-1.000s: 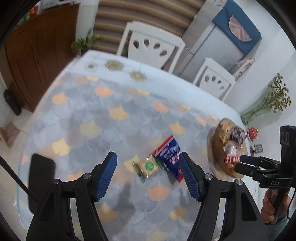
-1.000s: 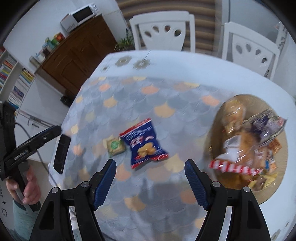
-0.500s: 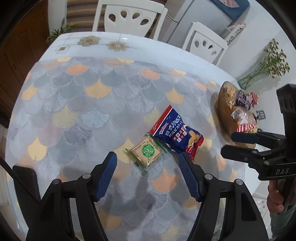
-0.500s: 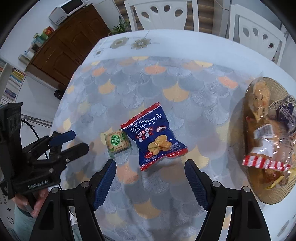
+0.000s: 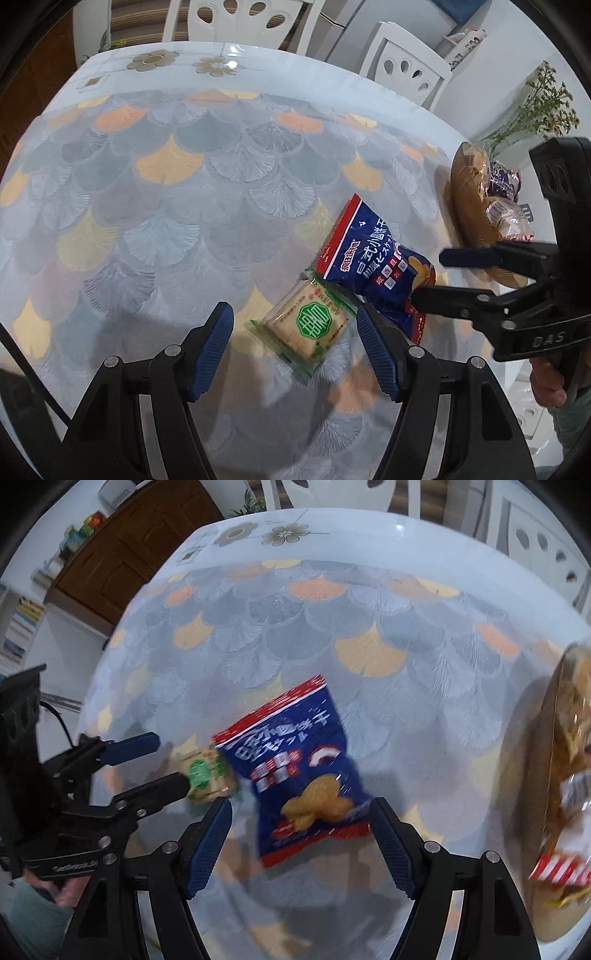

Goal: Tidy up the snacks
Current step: 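Grasp the blue biscuit bag with the right tool while the left tool grasps the green-labelled cracker, then carry the cracker and biscuit bag over the plate and open both tools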

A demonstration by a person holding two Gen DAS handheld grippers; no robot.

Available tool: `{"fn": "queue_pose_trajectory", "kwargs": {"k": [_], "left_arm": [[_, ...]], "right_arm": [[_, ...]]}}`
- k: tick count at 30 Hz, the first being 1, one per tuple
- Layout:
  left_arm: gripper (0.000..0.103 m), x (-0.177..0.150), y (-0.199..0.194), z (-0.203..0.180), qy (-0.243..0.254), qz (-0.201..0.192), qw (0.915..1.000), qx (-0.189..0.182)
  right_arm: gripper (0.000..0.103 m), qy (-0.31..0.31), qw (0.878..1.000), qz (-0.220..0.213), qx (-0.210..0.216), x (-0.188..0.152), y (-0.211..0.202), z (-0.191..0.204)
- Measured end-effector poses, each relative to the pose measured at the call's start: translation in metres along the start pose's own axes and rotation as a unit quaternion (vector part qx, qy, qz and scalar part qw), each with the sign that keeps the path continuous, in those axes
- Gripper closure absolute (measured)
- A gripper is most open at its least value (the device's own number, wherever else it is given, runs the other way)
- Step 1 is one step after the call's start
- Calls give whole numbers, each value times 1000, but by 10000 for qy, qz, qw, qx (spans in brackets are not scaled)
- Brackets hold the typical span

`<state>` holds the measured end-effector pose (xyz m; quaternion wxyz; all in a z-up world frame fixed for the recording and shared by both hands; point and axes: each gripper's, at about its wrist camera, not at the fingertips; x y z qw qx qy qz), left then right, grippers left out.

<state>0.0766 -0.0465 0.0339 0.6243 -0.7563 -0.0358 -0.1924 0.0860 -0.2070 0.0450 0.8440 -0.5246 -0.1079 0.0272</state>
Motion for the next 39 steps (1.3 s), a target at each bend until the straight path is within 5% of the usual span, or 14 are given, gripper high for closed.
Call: {"fn": "queue_pose_trajectory", "kwargs": {"k": [17,21,32,39], "left_arm": [[36,-5,19,-22,991,187,9948,138],[36,-6,20,-28,1263,124,9915,290],[36,-8,25,-43,1576,-98,9852,666],[50,-12,20,-42,1492,-92,9863,703]], "right_arm": [[21,-266,9987,427,-36,13,45,-11],[31,-205,9993,324,-11,7,40,-13],[38,679,9975,177,83,-49,10,-47],[39,996,9948,148,160,-83,2,-48]]}}
Point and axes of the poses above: each gripper's, at about its wrist camera, not at the fingertips, and y roughly the way its jaws point, z to its left, x to its top, and after that the axes turned 13 degrees about x, right-handed
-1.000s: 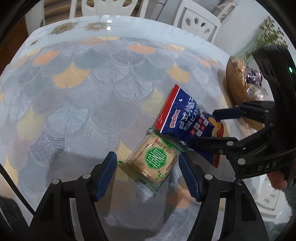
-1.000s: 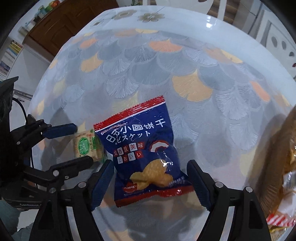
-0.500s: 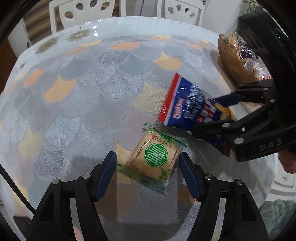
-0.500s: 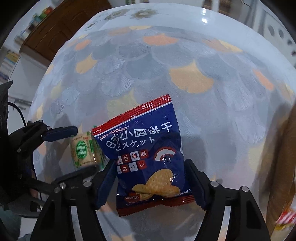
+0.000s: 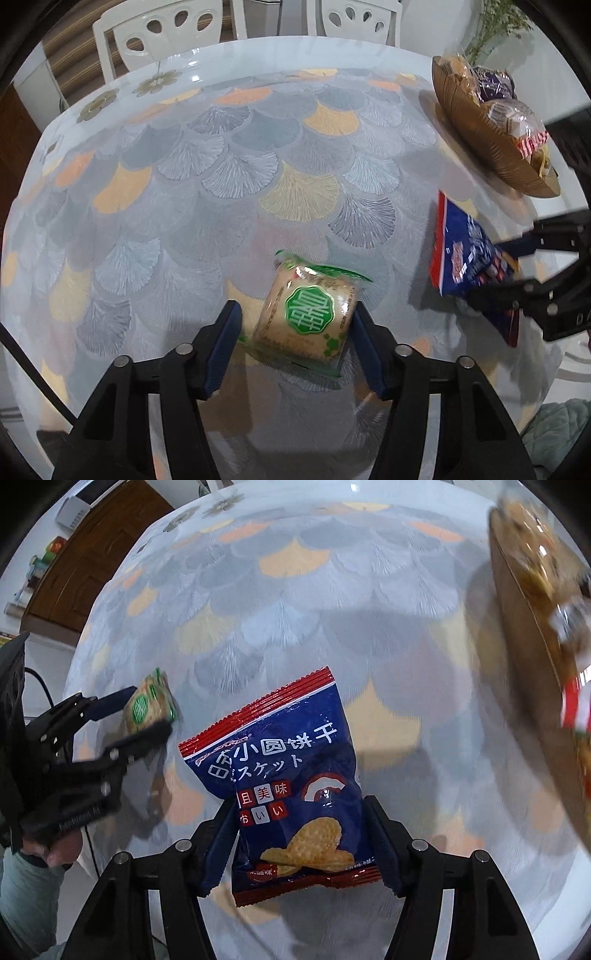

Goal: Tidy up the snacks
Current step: 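Carry the cracker and biscuit bag over the plate and open both tools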

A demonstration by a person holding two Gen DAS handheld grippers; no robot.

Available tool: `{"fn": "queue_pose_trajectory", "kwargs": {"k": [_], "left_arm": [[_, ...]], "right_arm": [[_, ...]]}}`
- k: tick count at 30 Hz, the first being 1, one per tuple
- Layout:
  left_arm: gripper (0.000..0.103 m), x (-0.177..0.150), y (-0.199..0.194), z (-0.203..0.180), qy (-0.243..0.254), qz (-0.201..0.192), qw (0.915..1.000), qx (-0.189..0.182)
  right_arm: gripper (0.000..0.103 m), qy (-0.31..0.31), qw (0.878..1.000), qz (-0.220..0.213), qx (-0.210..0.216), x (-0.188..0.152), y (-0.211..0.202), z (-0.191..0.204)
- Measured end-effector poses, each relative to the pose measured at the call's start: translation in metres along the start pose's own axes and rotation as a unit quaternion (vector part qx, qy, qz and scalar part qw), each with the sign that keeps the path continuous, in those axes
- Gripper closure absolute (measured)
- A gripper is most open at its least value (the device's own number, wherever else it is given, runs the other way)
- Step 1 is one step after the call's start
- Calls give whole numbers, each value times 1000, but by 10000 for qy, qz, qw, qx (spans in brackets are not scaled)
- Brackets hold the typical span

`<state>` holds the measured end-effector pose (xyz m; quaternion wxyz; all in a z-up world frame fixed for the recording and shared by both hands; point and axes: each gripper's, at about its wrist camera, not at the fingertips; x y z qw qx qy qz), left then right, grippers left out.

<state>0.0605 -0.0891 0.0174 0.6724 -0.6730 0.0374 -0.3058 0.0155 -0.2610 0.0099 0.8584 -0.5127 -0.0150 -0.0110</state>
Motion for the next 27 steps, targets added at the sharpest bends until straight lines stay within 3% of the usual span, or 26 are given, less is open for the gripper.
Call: {"fn": "queue_pose_trajectory", "kwargs": {"k": [2,3,13,19,27], "left_arm": [[55,-3,-2,0,-98,-2,9999,-62],[63,-5,-5,-1,-171,4,9998,-114],[63,-4,-64,-19,-571,-360,9974,-250],[63,12,-106,-34,-688,-706,9949,-205],[63,48,-147,-63,-865,-1188,9879,-487]], "right_arm": [[40,22,10000,25,44,-8,-1,1],[41,16,10000,42,62,-12,-2,1],[42,41,9998,-102,152,-44,-32,-1],[42,8,9988,-458,152,-47,-69,4],[42,105,9935,-1134,48,-51,-142,-13]]}}
Point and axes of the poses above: each gripper's, at about its wrist camera, not at the fingertips, and y roughly the way its jaws point, z to its left, x to its top, and after that the axes turned 13 degrees about x, right-handed
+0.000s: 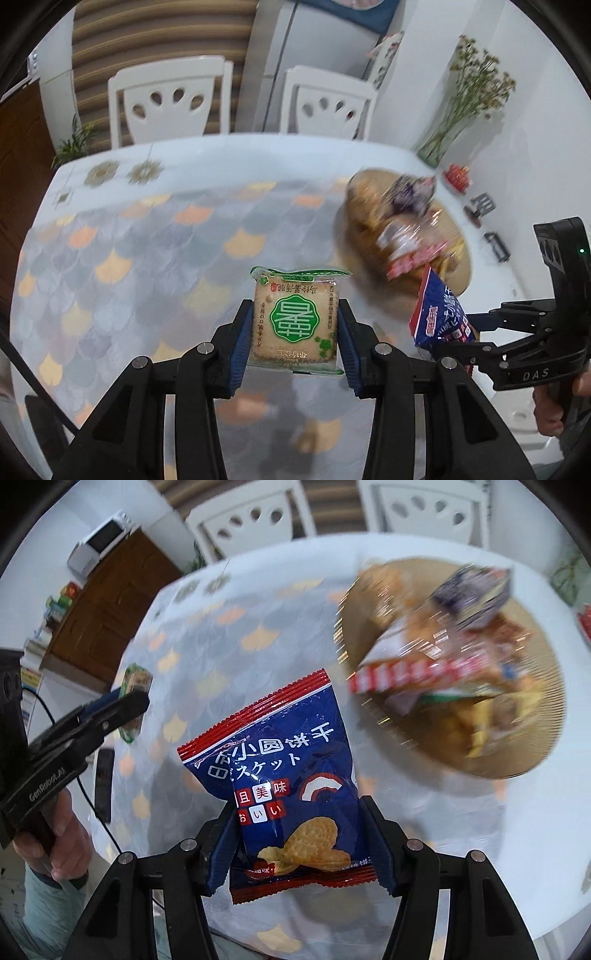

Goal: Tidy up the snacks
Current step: 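Carry the cracker and biscuit bag over the plate and open both tools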

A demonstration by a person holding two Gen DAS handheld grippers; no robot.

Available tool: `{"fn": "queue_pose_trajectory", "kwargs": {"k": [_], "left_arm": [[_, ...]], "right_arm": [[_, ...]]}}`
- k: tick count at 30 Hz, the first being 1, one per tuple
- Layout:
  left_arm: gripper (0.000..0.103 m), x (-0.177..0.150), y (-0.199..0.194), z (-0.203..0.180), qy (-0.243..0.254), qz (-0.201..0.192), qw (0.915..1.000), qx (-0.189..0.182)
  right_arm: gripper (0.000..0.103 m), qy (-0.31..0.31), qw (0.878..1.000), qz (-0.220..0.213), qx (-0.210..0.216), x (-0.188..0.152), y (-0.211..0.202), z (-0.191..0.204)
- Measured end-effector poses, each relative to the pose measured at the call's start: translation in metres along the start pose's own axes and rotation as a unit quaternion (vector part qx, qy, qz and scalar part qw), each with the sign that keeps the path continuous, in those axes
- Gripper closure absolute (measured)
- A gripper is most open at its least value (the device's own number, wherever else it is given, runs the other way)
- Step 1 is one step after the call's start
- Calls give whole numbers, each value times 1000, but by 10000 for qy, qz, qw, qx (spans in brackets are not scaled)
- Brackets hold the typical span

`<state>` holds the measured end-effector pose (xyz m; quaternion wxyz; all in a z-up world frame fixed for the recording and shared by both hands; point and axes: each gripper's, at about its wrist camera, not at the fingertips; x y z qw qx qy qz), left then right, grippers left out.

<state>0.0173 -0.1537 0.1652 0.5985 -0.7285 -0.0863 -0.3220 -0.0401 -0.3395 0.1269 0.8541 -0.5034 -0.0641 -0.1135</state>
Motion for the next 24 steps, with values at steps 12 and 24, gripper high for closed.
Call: {"fn": "queue_pose_trajectory", "kwargs": {"k": [12,24], "left_arm": [[63,56,8,-94,-157,-466,9970,-594],[63,59,54,-191,398,-68,9957,-838]], "right_arm": [[42,828,9906,-859,-664,40,-89,-96],[42,1522,9749,-1592,-322,71,-131,-168]]}}
Point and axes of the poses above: each gripper's, at about its wrist camera, not at the fingertips, and y roughly the way its jaws point, z to its left, x to its top, and after that the axes turned 13 degrees about x, right-handed
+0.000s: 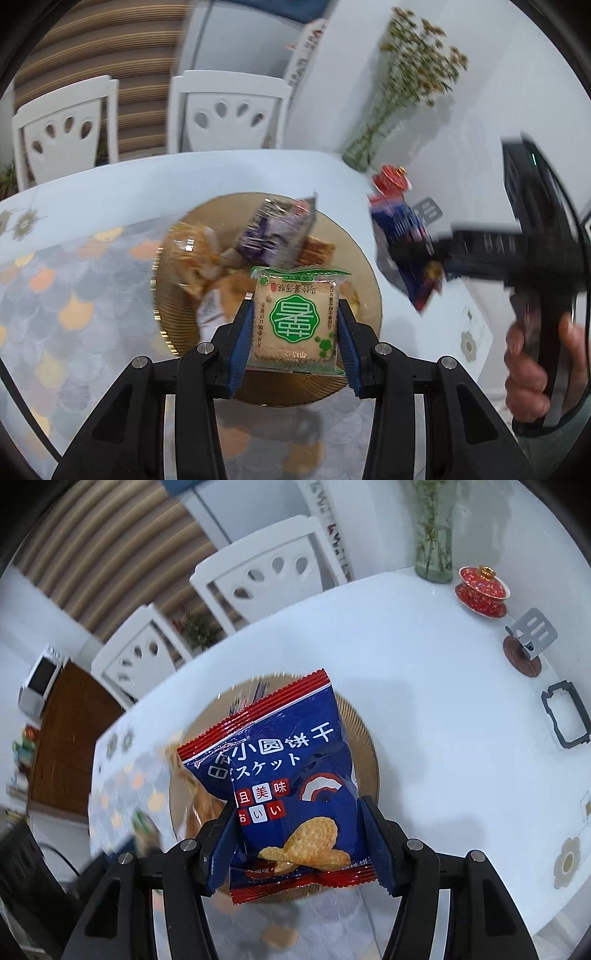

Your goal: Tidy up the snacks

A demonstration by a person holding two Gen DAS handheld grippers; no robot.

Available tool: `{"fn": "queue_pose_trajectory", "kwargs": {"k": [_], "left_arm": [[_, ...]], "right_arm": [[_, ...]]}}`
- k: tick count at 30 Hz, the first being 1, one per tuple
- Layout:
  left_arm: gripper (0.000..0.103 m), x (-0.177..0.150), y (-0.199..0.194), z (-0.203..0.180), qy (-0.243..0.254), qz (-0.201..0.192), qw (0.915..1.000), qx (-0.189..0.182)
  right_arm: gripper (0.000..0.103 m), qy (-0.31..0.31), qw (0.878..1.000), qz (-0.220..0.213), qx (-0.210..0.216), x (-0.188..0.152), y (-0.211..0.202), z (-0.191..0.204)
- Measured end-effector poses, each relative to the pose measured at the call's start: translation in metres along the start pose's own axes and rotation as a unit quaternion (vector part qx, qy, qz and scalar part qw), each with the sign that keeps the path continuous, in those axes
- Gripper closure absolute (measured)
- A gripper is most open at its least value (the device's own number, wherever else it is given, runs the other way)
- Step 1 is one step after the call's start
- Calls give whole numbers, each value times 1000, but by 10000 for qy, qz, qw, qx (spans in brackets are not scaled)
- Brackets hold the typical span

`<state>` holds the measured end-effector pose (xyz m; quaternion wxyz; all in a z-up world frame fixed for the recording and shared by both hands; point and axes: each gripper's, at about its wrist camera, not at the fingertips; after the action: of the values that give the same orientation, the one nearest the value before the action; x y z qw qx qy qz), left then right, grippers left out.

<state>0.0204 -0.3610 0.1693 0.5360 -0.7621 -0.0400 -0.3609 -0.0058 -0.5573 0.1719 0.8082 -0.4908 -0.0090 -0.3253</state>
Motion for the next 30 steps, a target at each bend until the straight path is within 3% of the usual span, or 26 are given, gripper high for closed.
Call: {"fn": "queue_pose_trajectory", "kwargs": {"k": [9,11,12,13,18,30], "left_arm": [[63,-5,15,-25,419,61,9991,59],[52,-8,18,-26,408,72,9990,151],[37,-9,20,-25,377,157,9991,126],[33,-9,19,-24,349,163,9992,57],[33,-13,8,-18,383,78,9992,71],[33,-21,-10,18,-145,96,9997,199]], "right_arm": [[42,-82,9998,-8,170,7,13,8],[39,-201,9997,-8,159,8,19,10],[39,-298,9995,97,76,8,26,11],[39,-305,9994,190,17,8,30,11],[38,-289,9994,164,76,5,27,7],[38,-401,9990,151,80,-4,11,15]]}}
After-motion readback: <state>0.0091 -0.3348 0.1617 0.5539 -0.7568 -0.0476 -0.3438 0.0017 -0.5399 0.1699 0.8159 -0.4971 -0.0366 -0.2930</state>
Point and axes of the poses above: each gripper's, at about its wrist camera, not at the fingertips, and y roughly the way its jaws point, z to its left, x to its top, and after that the axes turned 13 degrees about x, right-handed
